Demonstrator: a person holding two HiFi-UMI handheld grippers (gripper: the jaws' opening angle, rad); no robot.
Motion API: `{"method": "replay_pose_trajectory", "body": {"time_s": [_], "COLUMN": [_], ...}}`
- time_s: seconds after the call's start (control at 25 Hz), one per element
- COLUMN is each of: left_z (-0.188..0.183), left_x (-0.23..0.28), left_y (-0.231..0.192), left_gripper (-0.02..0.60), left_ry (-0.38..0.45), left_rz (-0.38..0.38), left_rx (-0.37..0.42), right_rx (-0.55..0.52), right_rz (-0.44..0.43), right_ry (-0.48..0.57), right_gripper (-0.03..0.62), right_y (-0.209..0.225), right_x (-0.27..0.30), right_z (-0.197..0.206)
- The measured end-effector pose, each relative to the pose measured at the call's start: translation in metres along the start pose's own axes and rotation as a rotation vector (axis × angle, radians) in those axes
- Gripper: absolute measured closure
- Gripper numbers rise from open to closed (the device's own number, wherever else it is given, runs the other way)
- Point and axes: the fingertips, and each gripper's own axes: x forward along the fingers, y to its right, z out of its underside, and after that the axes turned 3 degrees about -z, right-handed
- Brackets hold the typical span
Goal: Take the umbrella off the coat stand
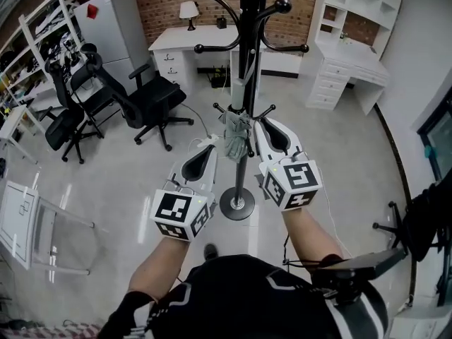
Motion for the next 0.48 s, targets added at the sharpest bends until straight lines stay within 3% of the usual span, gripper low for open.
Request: {"method": "replay_pose_trajectory", "body": {"time_s": [0.24,0.36,0.48], "left_z": [-0.010,-0.014,-0.016], "left_x": [0.019,0.028,0.035], "left_y": [-0.018,-0.025,-0.036], "left_gripper": [0.575,0.575,0.575], "left_ry": [0.009,0.009,0.013], "left_rz": [0.046,0.072,0.091], "left_rx": [0.004,0.010,0.009], "right_rx": [-0.016,-0.006,0.004], "right_rz": [0.072,0.109,0.148], "right_ry": [0.004,0.001,-0.012], "right_gripper": [0.585,0.488,0.488], "right_y": [0.004,0.011,0.017], "right_x": [0.028,0.041,0.055], "right_z": [-0.007,-0.010,-0.007]}}
